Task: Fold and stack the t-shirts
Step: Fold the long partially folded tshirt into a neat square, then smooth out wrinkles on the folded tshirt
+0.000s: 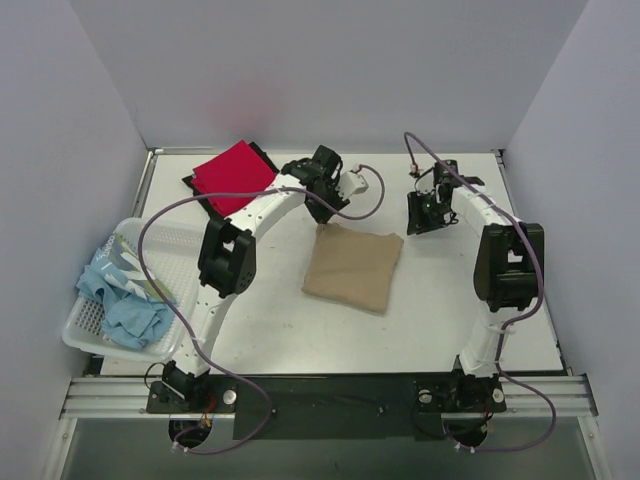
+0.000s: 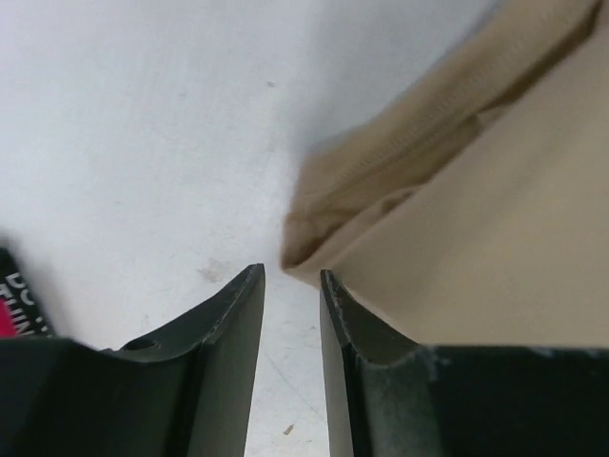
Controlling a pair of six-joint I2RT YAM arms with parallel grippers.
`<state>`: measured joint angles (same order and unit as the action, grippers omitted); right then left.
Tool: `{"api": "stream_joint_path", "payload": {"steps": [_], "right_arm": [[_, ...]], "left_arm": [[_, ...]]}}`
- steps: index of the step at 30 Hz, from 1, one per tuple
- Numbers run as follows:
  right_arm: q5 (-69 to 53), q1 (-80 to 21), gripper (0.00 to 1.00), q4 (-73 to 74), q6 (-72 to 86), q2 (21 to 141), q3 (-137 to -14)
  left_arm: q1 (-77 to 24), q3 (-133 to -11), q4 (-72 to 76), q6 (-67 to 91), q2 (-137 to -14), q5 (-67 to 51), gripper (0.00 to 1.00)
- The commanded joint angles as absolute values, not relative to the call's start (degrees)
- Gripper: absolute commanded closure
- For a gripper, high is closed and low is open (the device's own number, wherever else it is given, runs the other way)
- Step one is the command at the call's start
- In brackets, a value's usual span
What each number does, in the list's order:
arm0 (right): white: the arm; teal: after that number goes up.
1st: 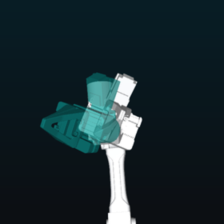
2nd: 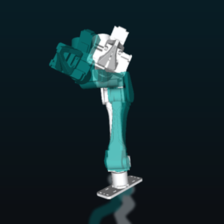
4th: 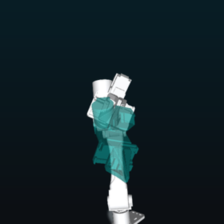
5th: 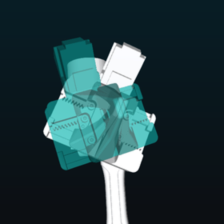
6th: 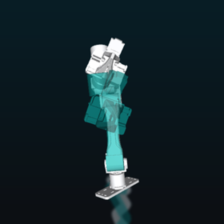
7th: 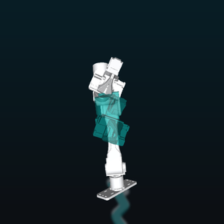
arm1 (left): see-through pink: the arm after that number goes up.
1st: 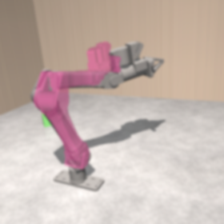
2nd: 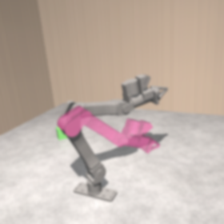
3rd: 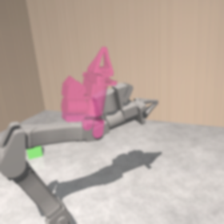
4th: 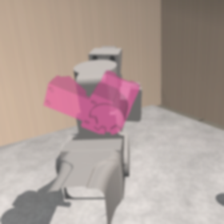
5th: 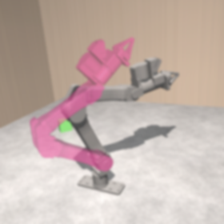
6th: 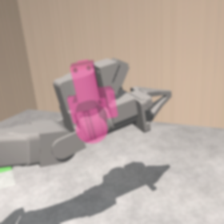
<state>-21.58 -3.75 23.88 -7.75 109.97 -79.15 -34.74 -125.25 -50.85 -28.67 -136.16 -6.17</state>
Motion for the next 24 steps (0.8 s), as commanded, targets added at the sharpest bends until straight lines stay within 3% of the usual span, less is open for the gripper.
{"api": "stream_joint_path", "payload": {"steps": [1, 5, 6, 7, 13, 18, 24], "right_arm": [[-18.88, -2.46, 0.73, 28.03, 0.00, 107.76, -85.43], [-27.22, -3.69, 0.81, 24.36, 7.55, 99.86, -78.06], [-28.46, -4.65, 0.84, 23.21, 10.08, 99.32, -75.26], [-30.74, -5.09, 0.86, 22.68, 10.98, 98.71, -74.02], [-31.20, -7.82, 1.00, 19.34, 16.86, 104.22, -71.19], [-27.96, -6.59, 1.00, 18.19, 18.02, 110.21, -75.75], [-28.56, -6.42, 1.00, 18.63, 18.72, 115.92, -80.33]], "left_arm": [[-31.38, -134.90, -48.95, -21.63, -135.62, -8.08, 0.59], [-29.79, -134.48, -50.36, -18.02, -130.54, -13.08, 0.60], [-30.23, -130.56, -49.75, -17.93, -129.47, -15.88, 0.70], [-30.76, -125.21, -48.62, -17.93, -127.03, -18.43, 0.72], [-34.28, -111.90, -41.43, -15.75, -125.24, -22.49, 0.78], [-30.16, -118.63, -38.58, -8.35, -132.86, -21.80, 0.78], [-29.71, -126.73, -43.58, -12.83, -141.05, -20.22, 0.78]]}}
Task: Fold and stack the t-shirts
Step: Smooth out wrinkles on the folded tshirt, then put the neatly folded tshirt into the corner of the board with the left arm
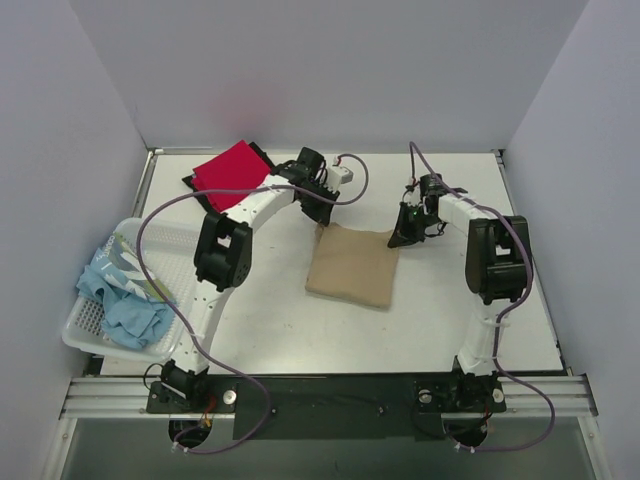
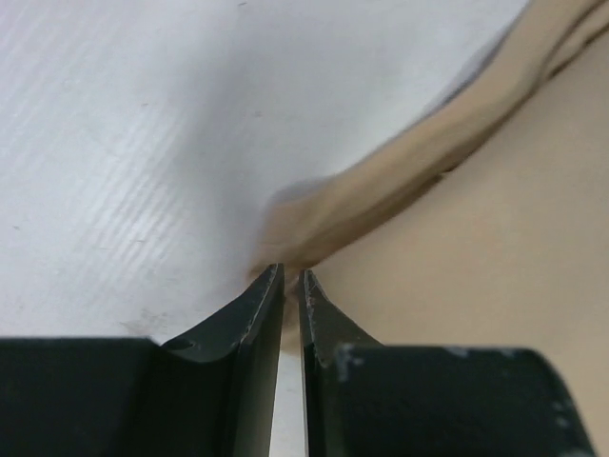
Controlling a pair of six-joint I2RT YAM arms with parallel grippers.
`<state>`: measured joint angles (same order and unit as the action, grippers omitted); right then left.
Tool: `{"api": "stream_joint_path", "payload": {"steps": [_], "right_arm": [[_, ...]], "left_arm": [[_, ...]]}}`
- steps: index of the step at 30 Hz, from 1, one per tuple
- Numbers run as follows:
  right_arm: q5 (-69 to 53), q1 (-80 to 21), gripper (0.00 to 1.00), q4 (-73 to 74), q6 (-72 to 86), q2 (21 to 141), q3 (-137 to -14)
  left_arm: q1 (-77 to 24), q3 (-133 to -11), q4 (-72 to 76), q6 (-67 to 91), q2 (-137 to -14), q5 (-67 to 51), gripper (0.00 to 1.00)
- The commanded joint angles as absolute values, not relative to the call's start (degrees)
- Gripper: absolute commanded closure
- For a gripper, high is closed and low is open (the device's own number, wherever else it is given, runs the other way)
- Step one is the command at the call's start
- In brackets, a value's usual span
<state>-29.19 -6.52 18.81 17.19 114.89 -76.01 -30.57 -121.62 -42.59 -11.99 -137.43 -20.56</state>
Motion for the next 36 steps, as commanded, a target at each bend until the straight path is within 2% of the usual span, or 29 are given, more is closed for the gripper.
{"api": "stream_joint_path", "payload": {"steps": [1, 5, 10, 11, 13, 16, 17, 18, 19, 24, 25, 26, 27, 28, 29, 30, 33, 35, 36], "right_arm": [[-28.56, -6.42, 1.00, 18.89, 18.72, 116.45, -81.20], [-26.98, -6.15, 0.99, 20.56, 18.55, 116.54, -84.36], [-24.35, -6.06, 0.77, 24.08, 17.14, 111.20, -85.17], [-24.17, -6.06, 0.68, 24.00, 17.14, 109.70, -83.08], [-24.17, -6.06, 0.61, 24.08, 17.40, 105.83, -79.13], [-26.10, -6.15, 0.53, 23.29, 18.89, 101.27, -72.62], [-27.58, -6.24, 0.47, 22.77, 19.16, 100.55, -70.07], [-28.47, -6.41, 0.45, 22.24, 19.77, 99.94, -67.35], [-29.69, -6.59, 0.40, 21.71, 20.04, 99.67, -66.19], [-31.02, -7.73, 0.43, 17.33, 22.93, 102.03, -60.83], [-31.37, -7.73, 0.49, 16.62, 23.55, 103.69, -60.82], [-31.90, -7.47, 0.60, 15.74, 23.73, 104.75, -62.21], [-32.25, -7.47, 0.65, 15.82, 23.56, 107.46, -63.18], [-33.04, -7.38, 0.77, 15.99, 23.29, 108.80, -66.41], [-33.48, -7.47, 0.82, 16.26, 22.77, 111.59, -68.10], [-34.44, -7.64, 0.92, 16.78, 22.50, 112.75, -72.03], [-36.47, -9.22, 0.96, 18.89, 19.62, 119.50, -83.36], [-38.49, -10.89, 0.93, 22.31, 16.72, 124.51, -91.53], [-39.37, -11.68, 0.89, 25.46, 15.39, 126.02, -94.89]], "left_arm": [[-29.71, -128.83, -45.07, -12.66, -141.85, -19.08, 0.78], [-28.92, -131.84, -45.36, -9.94, -141.69, -17.75, 0.76], [-27.86, -129.38, -44.74, -8.97, -136.51, -17.14, 0.68], [-26.90, -128.77, -44.74, -8.18, -135.71, -16.88, 0.66], [-25.32, -125.78, -43.34, -7.13, -133.16, -17.22, 0.61], [-24.00, -118.59, -37.90, -7.64, -128.60, -19.85, 0.50], [-23.91, -117.43, -36.92, -8.60, -127.98, -20.91, 0.44], [-23.99, -115.33, -35.61, -9.14, -126.92, -23.09, 0.32], [-24.17, -114.27, -35.25, -10.01, -126.48, -24.51, 0.30], [-23.73, -108.20, -32.79, -7.65, -123.93, -24.52, 0.30], [-23.56, -106.98, -32.52, -7.47, -123.23, -24.78, 0.30], [-23.38, -106.61, -32.61, -7.38, -122.87, -24.87, 0.30], [-23.20, -105.92, -33.22, -7.38, -122.26, -25.31, 0.30], [-23.03, -105.65, -33.40, -7.56, -121.91, -25.49, 0.30], [-22.94, -104.51, -33.40, -7.56, -120.77, -25.66, 0.30], [-22.50, -103.98, -33.40, -7.73, -120.24, -25.58, 0.30], [-21.27, -100.47, -32.78, -8.52, -117.17, -24.88, 0.30], [-20.75, -99.50, -33.48, -10.45, -115.93, -24.09, 0.29], [-20.66, -99.32, -34.01, -11.24, -115.32, -23.65, 0.29]]}}
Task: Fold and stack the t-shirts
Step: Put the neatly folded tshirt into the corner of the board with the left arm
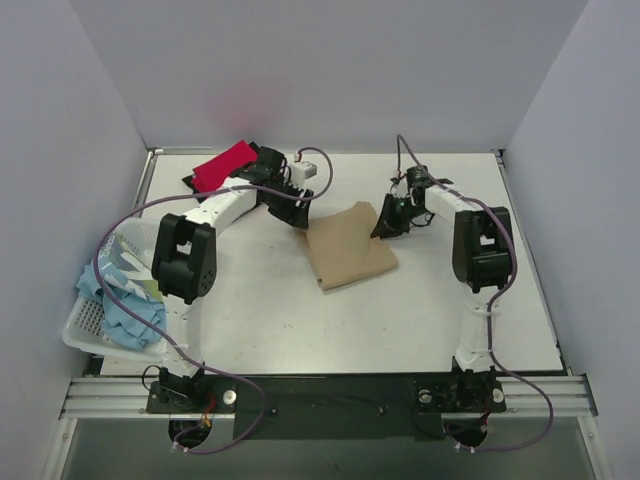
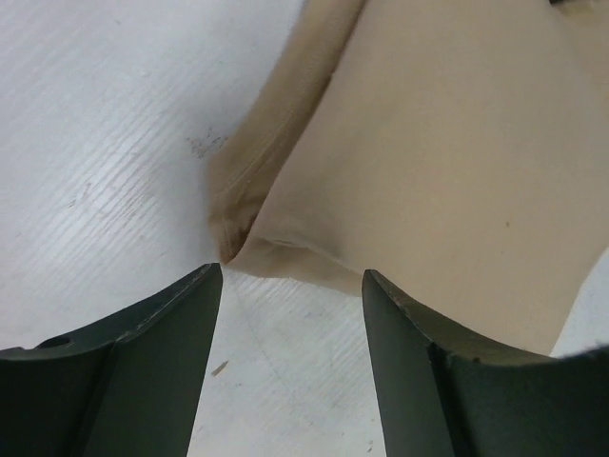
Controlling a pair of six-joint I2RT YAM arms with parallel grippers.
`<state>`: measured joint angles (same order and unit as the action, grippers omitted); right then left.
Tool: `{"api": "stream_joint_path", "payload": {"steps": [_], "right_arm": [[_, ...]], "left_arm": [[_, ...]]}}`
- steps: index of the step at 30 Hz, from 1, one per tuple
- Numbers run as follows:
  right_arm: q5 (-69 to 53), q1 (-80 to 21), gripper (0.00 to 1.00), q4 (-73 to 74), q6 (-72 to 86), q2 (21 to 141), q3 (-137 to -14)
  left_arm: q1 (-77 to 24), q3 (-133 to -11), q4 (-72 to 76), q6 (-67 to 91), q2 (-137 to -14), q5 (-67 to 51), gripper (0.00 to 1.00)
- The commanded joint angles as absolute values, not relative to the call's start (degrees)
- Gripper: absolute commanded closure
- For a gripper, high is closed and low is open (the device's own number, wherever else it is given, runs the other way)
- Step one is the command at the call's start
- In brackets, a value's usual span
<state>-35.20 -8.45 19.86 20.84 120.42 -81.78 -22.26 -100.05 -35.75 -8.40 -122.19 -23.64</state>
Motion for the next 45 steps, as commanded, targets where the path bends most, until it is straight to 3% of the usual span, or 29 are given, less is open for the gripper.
{"api": "stream_joint_path", "payload": {"steps": [1, 5, 6, 8, 15, 22, 32, 34, 36, 37, 40, 41, 45], "right_arm": [[-39.20, -12.82, 0.84, 27.49, 13.38, 129.43, -100.93], [-35.25, -14.07, 0.67, 33.22, 13.00, 133.86, -110.47], [-34.64, -13.80, 0.57, 33.05, 14.05, 133.60, -110.65], [-33.23, -12.75, 0.47, 32.78, 14.59, 131.58, -110.39], [-28.66, -8.44, 0.29, 32.17, 11.61, 120.42, -99.96], [-27.86, -7.47, 0.24, 29.10, 10.89, 108.91, -84.75], [-26.63, -7.47, 0.22, 25.31, 12.66, 101.52, -73.57], [-26.37, -7.38, 0.22, 25.31, 12.74, 100.90, -73.39], [-26.19, -7.03, 0.22, 25.31, 12.74, 100.29, -73.56], [-26.19, -6.86, 0.21, 25.31, 12.74, 99.94, -73.48], [-26.02, -6.24, 0.21, 25.23, 12.75, 99.05, -73.21], [-25.93, -5.98, 0.21, 25.22, 12.66, 98.62, -72.95], [-25.31, -4.93, 0.21, 25.40, 12.39, 98.00, -71.99]], "left_arm": [[-20.57, -99.40, -35.14, -12.73, -115.05, -22.08, 0.29], [-20.04, -98.44, -34.98, -14.32, -113.82, -16.26, 0.29], [-19.95, -98.52, -34.81, -14.59, -114.08, -15.82, 0.29], [-19.69, -99.22, -34.80, -15.03, -115.74, -15.56, 0.27], [-19.16, -102.05, -40.17, -11.79, -121.99, -20.03, 0.25], [-18.72, -104.23, -37.62, -5.46, -125.24, -26.61, 0.15], [-20.21, -101.78, -38.67, -2.72, -129.81, -26.89, 0.16], [-21.61, -102.13, -39.37, -2.64, -130.60, -27.77, 0.23], [-22.67, -101.78, -39.90, -2.64, -131.22, -29.70, 0.38], [-23.02, -101.52, -40.34, -2.72, -131.31, -31.19, 0.52], [-22.77, -101.51, -41.39, -3.42, -130.87, -33.74, 0.79], [-22.24, -101.86, -41.66, -3.34, -130.52, -34.71, 0.99], [-20.57, -104.76, -42.18, -3.16, -128.77, -35.51, 1.00]]}}
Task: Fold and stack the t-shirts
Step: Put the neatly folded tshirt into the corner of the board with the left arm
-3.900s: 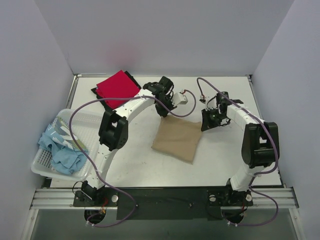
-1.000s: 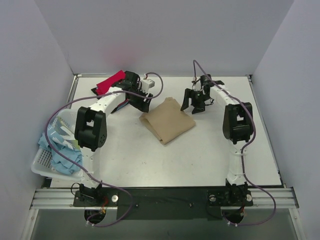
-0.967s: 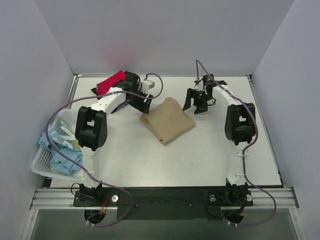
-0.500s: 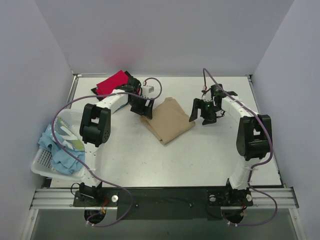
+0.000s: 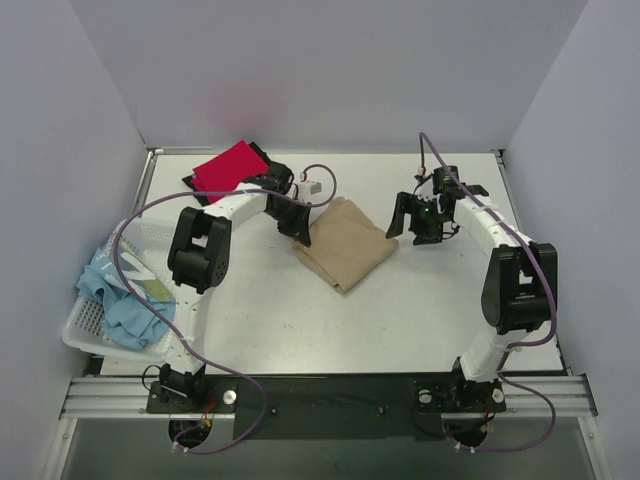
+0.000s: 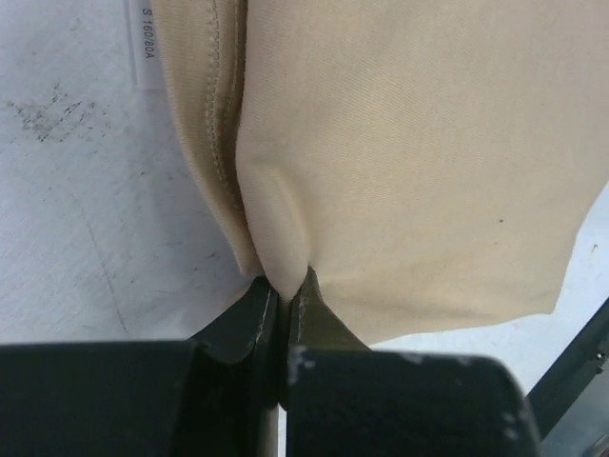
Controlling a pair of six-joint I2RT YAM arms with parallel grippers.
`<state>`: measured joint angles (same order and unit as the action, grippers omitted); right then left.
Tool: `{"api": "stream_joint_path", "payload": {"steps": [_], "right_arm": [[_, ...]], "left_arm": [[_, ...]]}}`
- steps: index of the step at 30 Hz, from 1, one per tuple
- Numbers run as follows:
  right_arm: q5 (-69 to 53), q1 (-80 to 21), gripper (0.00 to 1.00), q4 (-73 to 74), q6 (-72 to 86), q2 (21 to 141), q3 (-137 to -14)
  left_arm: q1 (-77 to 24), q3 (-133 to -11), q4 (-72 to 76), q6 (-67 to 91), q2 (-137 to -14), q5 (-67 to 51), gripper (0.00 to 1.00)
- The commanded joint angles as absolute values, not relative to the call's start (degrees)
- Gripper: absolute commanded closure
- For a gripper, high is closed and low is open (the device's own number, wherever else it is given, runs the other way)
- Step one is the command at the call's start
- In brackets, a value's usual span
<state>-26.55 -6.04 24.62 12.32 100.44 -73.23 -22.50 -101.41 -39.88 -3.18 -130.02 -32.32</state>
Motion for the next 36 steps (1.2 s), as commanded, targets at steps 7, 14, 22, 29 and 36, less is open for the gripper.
{"api": "stream_joint_path", "payload": {"steps": [7, 14, 22, 29, 36], "right_arm": [[-24.43, -3.61, 0.21, 25.40, 11.52, 96.86, -71.02], [-24.26, -3.08, 0.21, 25.31, 11.16, 97.29, -71.28], [-24.17, -2.90, 0.21, 25.31, 10.64, 98.35, -71.19], [-23.64, -2.81, 0.21, 25.31, 10.37, 98.70, -70.58], [-23.47, -2.81, 0.21, 25.05, 10.11, 98.35, -69.61]], "left_arm": [[-19.51, -112.22, -45.78, -8.25, -124.98, -24.90, 1.00], [-19.69, -121.63, -54.57, -15.63, -125.95, -10.82, 1.00], [-20.48, -130.42, -56.60, -22.93, -126.12, 8.87, 1.00], [-20.57, -135.26, -56.60, -26.27, -126.74, 16.61, 1.00], [-20.39, -137.81, -57.04, -27.77, -125.95, 19.77, 1.00]]}}
